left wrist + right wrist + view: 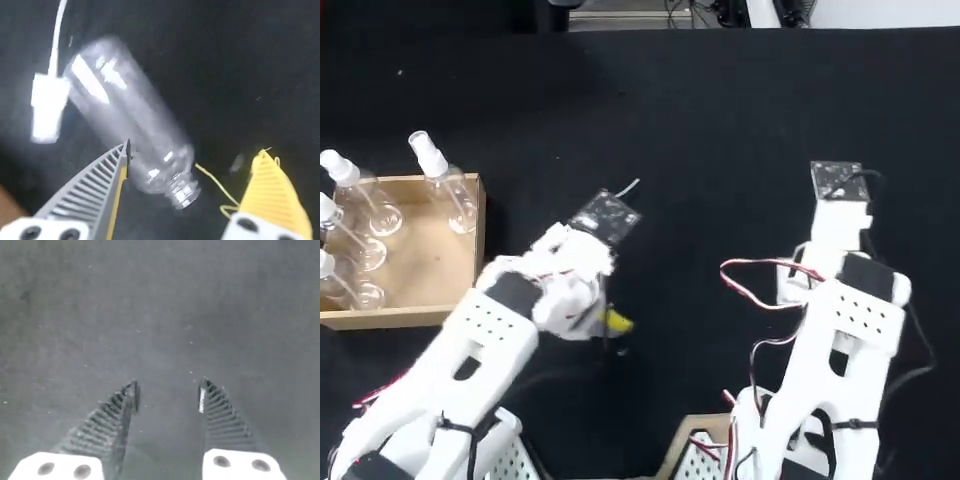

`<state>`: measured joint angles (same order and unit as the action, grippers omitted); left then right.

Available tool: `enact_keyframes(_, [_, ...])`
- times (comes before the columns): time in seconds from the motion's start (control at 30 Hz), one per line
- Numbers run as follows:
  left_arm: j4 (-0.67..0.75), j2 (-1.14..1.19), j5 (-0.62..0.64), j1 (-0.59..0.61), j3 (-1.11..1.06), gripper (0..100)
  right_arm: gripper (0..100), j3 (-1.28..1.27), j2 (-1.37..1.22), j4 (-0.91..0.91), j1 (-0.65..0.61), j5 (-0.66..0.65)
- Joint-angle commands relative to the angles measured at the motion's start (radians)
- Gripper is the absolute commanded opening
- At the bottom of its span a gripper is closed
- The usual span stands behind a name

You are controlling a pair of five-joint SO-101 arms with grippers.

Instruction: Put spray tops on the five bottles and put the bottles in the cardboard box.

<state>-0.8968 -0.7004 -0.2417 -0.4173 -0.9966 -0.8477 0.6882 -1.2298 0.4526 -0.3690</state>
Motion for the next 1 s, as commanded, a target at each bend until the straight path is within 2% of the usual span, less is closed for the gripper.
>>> enact_keyframes(0.0, [0.077,-0.006,0.084,-0.07,0.062,35,16.9,0.008,0.036,-0.005,0.064,-0.034])
enact_keyframes(0.2, [-0.084,-0.002,0.058,-0.038,0.183,35,17.0,0.007,0.036,-0.005,0.089,-0.048])
enact_keyframes(0.33, [-0.187,0.002,0.057,0.065,0.186,35,17.0,0.007,0.036,-0.005,0.087,-0.048])
enact_keyframes(0.57, [-0.206,-0.012,-0.049,0.102,0.07,35,17.0,-0.008,0.036,-0.003,0.081,-0.046])
enact_keyframes(0.7, [-0.222,-0.012,-0.046,0.156,0.163,35,17.0,-0.019,0.041,0.006,0.081,-0.046])
enact_keyframes(0.83, [-0.376,0.006,-0.104,0.223,0.34,35,17.0,-0.036,0.038,0.028,0.081,-0.046])
enact_keyframes(0.97, [-0.479,0.103,-0.175,0.225,0.418,35,17.0,-0.053,0.038,0.055,0.081,-0.043])
